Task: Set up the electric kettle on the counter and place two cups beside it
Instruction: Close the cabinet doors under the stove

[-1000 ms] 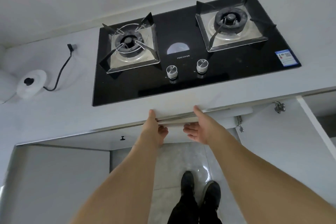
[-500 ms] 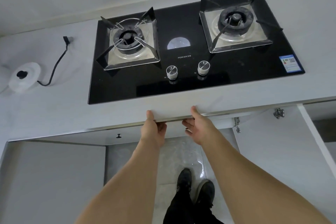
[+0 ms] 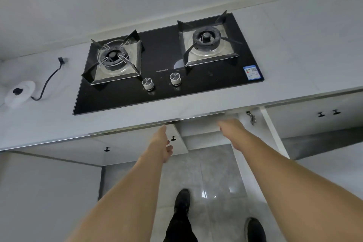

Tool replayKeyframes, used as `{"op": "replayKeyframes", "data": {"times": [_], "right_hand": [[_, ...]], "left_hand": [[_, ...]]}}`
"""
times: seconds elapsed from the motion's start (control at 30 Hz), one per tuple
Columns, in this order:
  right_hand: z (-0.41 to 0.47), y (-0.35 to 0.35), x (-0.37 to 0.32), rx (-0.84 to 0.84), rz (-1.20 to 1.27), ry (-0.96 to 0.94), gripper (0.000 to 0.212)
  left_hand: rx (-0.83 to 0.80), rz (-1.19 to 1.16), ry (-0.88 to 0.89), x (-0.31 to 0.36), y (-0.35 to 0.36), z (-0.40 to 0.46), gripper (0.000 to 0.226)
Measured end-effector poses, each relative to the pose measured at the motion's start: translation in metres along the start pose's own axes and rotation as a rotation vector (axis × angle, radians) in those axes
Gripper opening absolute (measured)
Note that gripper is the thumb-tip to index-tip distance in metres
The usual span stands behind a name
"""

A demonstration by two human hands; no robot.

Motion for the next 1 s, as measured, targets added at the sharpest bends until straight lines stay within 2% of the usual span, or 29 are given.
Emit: {"op": "replayKeyframes", "data": {"times": [0.07,0.17,0.2,0.27,0.33,0.4,0.47,0.53,0.63,0.73,0.77,1.0], "right_hand": [[-0.005,-0.041,0.021,0.056,-0.156,-0.08,0.021],[-0.009,-0.1,0.058,0.221,-0.268,-0.142,0.023],[-0.009,-0.112,0.069,0.242,-0.292,-0.151,0.024],[-0.009,-0.138,0.089,0.179,-0.324,-0.133,0.017],[-0.005,-0.158,0.109,0.089,-0.337,-0.092,0.022],[0.0,-0.171,0.125,0.019,-0.322,-0.055,0.031],[0.004,-0.175,0.132,-0.026,-0.305,-0.033,0.036],[0.009,-0.178,0.137,-0.05,-0.292,-0.025,0.038],[0.016,-0.176,0.145,-0.092,-0.261,-0.076,0.037],[0.02,-0.176,0.151,-0.123,-0.299,-0.123,0.033],[0.021,-0.176,0.152,-0.13,-0.314,-0.13,0.033],[0.02,-0.164,0.152,-0.197,-0.462,-0.115,0.035]], "left_hand": [[-0.019,0.118,0.051,-0.023,0.04,-0.024,0.05],[-0.078,0.361,0.09,-0.062,0.098,-0.05,0.04],[-0.121,0.435,0.1,-0.075,0.111,-0.054,0.04],[-0.222,0.578,0.118,-0.103,0.143,-0.065,0.038],[-0.276,0.715,0.096,-0.131,0.174,-0.075,0.048],[-0.299,0.834,0.078,-0.154,0.199,-0.082,0.076],[-0.327,0.943,0.082,-0.171,0.215,-0.082,0.086],[-0.343,0.985,0.087,-0.186,0.229,-0.081,0.083],[-0.373,0.926,0.108,-0.2,0.242,-0.078,0.073],[-0.414,0.901,0.112,-0.205,0.251,-0.075,0.047],[-0.413,0.931,0.111,-0.203,0.251,-0.073,0.046],[-0.368,1.078,0.086,-0.196,0.237,-0.066,0.069]]}}
Point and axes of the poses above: each hand's wrist, its own z-axis towards the middle knuckle, its own y-axis out of the palm, x = y × z, the point moved 1 cm from there along z, towards the middle knuckle, and after that the axes turned 2 degrees about -x, right-handed, at the moved point
